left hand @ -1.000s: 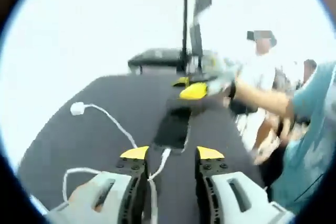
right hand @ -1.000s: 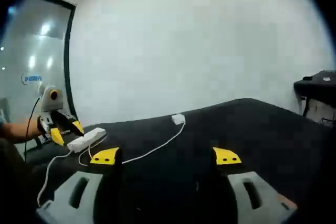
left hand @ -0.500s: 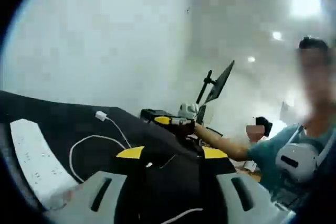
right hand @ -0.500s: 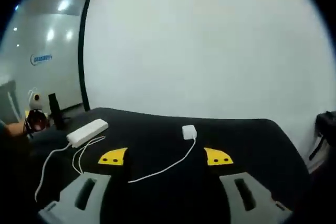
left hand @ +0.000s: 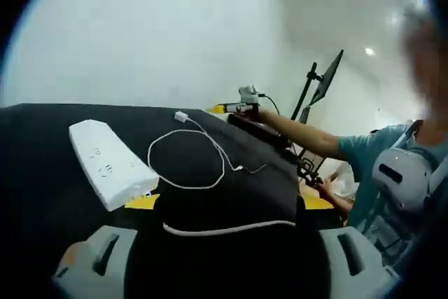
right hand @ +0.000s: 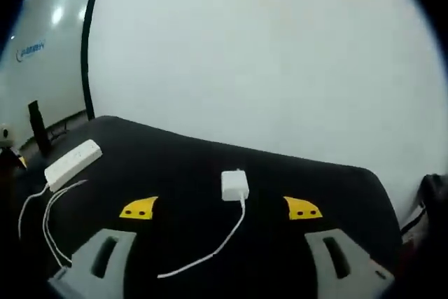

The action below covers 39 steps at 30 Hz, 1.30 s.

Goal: Connect the charging cable to the phone, plug the charger into the socket, and turn on the power strip switch to charge the phone.

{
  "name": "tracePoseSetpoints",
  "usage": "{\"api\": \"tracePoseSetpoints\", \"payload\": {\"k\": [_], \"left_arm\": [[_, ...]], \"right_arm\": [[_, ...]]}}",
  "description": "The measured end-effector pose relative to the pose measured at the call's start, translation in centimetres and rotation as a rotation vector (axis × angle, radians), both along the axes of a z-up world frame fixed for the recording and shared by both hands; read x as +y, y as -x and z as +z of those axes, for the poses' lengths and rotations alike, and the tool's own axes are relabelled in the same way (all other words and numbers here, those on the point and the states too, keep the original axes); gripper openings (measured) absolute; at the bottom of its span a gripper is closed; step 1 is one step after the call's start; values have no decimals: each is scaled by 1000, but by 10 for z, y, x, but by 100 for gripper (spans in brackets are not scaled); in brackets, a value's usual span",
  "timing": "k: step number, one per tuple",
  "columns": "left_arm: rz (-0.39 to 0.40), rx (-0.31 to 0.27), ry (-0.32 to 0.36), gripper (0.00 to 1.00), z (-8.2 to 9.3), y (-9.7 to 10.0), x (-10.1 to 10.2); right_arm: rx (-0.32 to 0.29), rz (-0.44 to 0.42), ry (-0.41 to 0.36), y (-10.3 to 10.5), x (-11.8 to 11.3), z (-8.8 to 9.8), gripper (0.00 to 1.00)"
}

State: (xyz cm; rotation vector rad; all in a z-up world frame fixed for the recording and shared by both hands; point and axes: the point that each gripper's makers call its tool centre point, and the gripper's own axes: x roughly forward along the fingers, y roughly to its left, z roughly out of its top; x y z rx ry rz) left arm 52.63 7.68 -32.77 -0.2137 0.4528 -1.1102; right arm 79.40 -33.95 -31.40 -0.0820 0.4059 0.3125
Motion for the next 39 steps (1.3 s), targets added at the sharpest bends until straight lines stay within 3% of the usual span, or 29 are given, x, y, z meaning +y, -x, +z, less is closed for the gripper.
{"api": "tracePoseSetpoints", "payload": {"k": [4,9,14,18,21,23,25,26,27,28,31,35,37,39], "left_arm": [[52,-20,-51,82,-10,-9,15],[75,-24,-117,84,-26,-12,30],[84,-21,-137,83,-32,-14,39],[86,-19,-121,82,-32,-16,40],[86,-12,-118,80,-35,-17,40],[82,-3,-117,78,-37,-18,40],[81,7,-116,77,-39,-19,39],[81,8,-115,77,-39,-19,39],[80,9,-114,76,-39,-20,38],[82,9,-109,75,-38,-20,38],[89,1,-101,71,-35,-20,38],[100,-3,-89,69,-32,-19,41],[107,-4,-82,68,-31,-18,42],[112,-7,-76,66,-30,-17,44]], "right_arm": [[19,33,47,-23,12,-16,73],[64,36,130,-46,19,-54,71],[31,-26,116,-71,5,-65,60],[19,-66,59,-83,-7,-68,40],[23,-43,25,-87,-7,-72,40],[13,2,91,-88,0,-77,39],[71,37,151,-86,4,-92,34],[66,57,175,-87,8,-95,32],[31,74,200,-89,9,-89,31],[54,57,187,-87,9,-91,31],[18,121,315,-87,9,-85,30],[-51,241,507,-60,38,-73,30],[-125,303,614,-61,47,-55,30],[-207,353,727,-49,64,-35,30]]}}
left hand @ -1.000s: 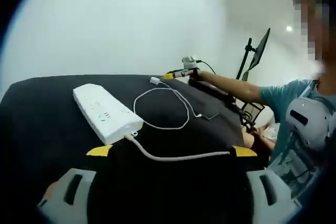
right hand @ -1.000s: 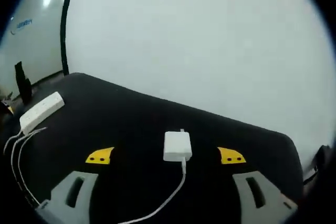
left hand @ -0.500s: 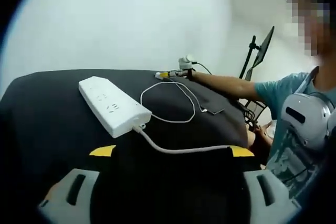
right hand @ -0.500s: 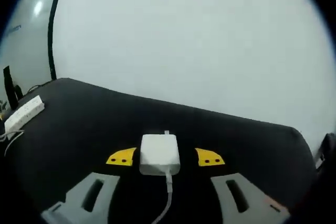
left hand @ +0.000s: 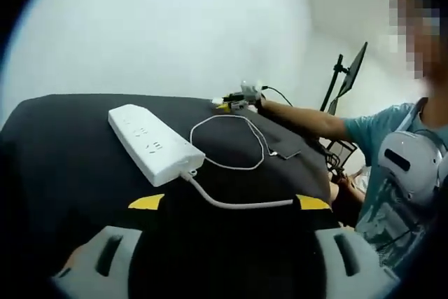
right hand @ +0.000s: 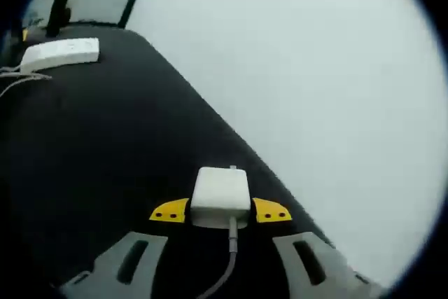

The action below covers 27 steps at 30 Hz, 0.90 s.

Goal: Connect the charging cable to the phone, plug the charger into the socket, and turn on the power strip switch to charge the phone.

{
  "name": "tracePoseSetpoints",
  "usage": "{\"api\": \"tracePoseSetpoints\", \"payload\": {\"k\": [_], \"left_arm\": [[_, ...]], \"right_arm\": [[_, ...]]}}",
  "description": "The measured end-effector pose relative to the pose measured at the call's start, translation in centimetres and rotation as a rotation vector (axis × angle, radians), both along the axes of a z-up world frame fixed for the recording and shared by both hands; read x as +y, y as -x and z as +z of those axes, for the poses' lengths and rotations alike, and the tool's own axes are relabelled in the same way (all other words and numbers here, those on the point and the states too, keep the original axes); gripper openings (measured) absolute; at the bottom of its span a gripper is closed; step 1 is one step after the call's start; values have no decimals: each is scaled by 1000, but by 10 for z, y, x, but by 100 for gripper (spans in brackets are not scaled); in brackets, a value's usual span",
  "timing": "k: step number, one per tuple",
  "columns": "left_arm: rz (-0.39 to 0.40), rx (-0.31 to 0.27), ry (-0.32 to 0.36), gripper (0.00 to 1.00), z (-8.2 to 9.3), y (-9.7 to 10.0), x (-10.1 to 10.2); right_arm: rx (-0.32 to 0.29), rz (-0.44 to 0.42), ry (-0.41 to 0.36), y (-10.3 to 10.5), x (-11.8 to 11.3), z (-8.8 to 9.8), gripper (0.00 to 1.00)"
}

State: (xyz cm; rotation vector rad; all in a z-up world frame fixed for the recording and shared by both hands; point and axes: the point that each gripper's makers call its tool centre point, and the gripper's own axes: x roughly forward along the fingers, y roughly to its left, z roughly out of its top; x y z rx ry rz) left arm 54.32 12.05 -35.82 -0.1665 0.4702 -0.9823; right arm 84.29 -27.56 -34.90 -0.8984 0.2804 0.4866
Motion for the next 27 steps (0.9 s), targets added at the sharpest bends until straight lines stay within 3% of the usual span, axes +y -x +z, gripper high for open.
{"api": "tracePoseSetpoints", "payload": {"k": [1,2,5,8,11,15,17,20,23,27], "left_arm": [[7,1,9,66,1,-1,1],[11,1,13,65,1,-1,2],[21,2,26,62,2,1,4],[26,-3,34,61,5,6,7],[33,-20,27,59,9,9,12],[52,-44,-5,58,13,6,20],[72,-76,-37,56,16,5,25],[66,-83,-26,53,23,12,22],[60,-74,-25,53,23,14,18],[25,-71,-71,52,14,18,13]], "right_arm": [[-52,47,114,7,10,11,30],[-80,80,180,12,18,18,30],[-161,179,272,25,45,48,30],[-214,271,318,47,82,78,30],[-226,318,319,62,107,93,30],[-275,401,399,83,140,114,30],[-312,463,489,98,157,117,31],[-349,550,564,119,180,116,31],[-394,657,727,144,202,103,30],[-430,791,860,164,226,82,30]]}}
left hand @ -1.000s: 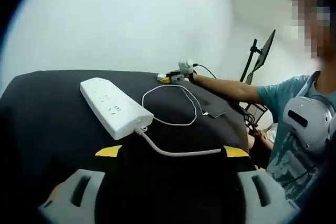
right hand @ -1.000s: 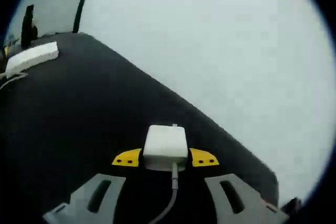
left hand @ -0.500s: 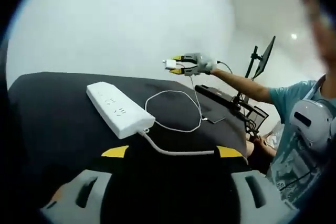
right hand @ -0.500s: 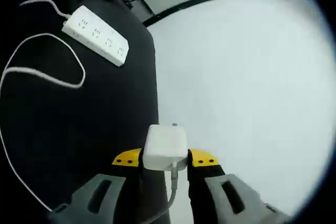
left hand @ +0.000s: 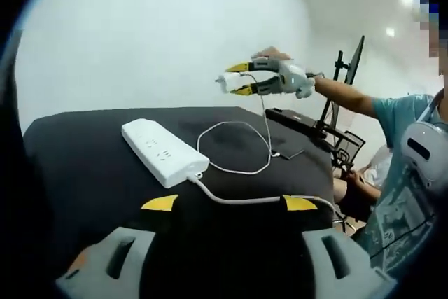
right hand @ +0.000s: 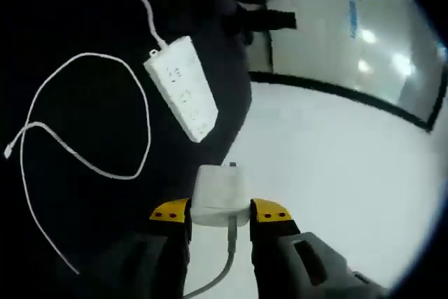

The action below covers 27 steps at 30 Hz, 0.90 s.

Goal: Connect the charging cable to the phone, plug the charger into the socket, and turn on the power strip switch to charge the phone.

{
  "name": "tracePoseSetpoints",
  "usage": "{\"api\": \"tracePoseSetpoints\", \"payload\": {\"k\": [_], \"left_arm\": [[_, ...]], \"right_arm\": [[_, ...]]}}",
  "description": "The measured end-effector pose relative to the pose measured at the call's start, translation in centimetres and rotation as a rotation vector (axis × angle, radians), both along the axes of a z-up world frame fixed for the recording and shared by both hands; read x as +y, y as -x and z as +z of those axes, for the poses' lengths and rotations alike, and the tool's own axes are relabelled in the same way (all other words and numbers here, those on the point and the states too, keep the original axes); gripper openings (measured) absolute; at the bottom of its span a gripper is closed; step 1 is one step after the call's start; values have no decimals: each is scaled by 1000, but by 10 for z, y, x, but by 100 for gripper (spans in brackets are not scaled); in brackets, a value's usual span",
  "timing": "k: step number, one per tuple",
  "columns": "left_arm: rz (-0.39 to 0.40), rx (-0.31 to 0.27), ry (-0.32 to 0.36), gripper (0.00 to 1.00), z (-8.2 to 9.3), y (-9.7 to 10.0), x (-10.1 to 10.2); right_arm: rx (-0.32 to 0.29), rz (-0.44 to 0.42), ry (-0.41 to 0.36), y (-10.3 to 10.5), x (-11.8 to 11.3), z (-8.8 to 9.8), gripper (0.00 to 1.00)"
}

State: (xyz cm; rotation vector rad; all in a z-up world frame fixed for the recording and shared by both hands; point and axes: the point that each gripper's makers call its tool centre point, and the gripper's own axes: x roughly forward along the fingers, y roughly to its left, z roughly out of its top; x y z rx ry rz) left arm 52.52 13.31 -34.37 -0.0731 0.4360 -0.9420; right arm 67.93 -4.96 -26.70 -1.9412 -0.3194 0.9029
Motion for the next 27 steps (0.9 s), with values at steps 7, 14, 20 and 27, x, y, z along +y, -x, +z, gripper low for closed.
{"api": "tracePoseSetpoints", "payload": {"k": [7,14,20,27], "left_arm": [[-28,8,-20,51,-7,0,-4],[-28,4,-40,48,-13,-9,0],[-39,-2,-30,47,-13,-13,-1],[-51,-18,-12,45,-9,-16,-1]], "right_arm": [[-65,165,187,11,40,-28,30],[-40,286,327,24,76,-61,30],[-24,342,429,30,86,-91,30],[-49,343,477,18,91,-98,30]]}}
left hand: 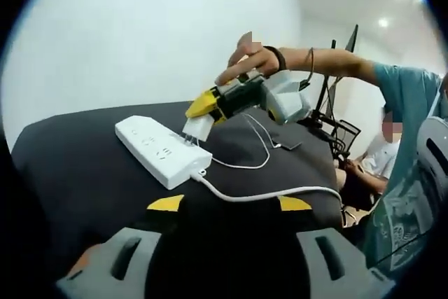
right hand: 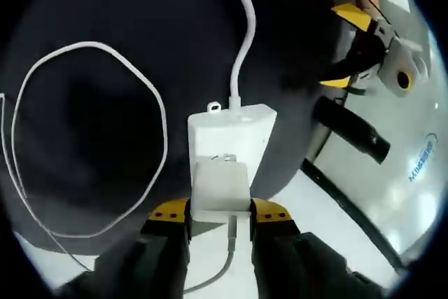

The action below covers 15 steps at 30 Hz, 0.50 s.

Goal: Connect the charging cable to the phone, plug the charger into the socket, and turn on the power strip switch to charge the phone.

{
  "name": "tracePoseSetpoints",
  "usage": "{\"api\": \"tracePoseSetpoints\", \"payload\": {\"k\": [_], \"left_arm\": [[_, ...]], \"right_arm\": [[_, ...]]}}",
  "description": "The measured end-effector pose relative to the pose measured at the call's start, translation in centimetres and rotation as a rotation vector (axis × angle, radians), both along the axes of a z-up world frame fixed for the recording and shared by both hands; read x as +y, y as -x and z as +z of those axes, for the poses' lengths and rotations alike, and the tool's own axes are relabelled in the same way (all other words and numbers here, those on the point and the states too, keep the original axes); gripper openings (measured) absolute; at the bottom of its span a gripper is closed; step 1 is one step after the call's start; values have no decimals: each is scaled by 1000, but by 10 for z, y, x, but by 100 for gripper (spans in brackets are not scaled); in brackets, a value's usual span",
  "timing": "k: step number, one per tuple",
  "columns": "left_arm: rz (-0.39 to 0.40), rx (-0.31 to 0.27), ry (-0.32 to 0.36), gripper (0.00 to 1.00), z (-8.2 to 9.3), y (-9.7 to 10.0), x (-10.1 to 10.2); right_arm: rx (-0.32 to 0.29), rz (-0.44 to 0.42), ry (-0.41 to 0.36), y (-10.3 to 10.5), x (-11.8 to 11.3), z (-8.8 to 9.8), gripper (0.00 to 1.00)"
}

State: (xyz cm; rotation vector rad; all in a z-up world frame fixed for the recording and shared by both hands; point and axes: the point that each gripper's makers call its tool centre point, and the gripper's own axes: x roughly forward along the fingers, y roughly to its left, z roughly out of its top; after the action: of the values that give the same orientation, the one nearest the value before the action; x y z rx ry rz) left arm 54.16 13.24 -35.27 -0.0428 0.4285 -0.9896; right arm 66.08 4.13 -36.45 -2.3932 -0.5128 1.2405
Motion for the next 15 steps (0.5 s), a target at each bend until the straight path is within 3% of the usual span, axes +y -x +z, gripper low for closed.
{"api": "tracePoseSetpoints", "payload": {"k": [15], "left_arm": [[-2,-6,34,44,3,0,3]], "right_arm": [[-65,32,104,-7,2,-5,30]]}}
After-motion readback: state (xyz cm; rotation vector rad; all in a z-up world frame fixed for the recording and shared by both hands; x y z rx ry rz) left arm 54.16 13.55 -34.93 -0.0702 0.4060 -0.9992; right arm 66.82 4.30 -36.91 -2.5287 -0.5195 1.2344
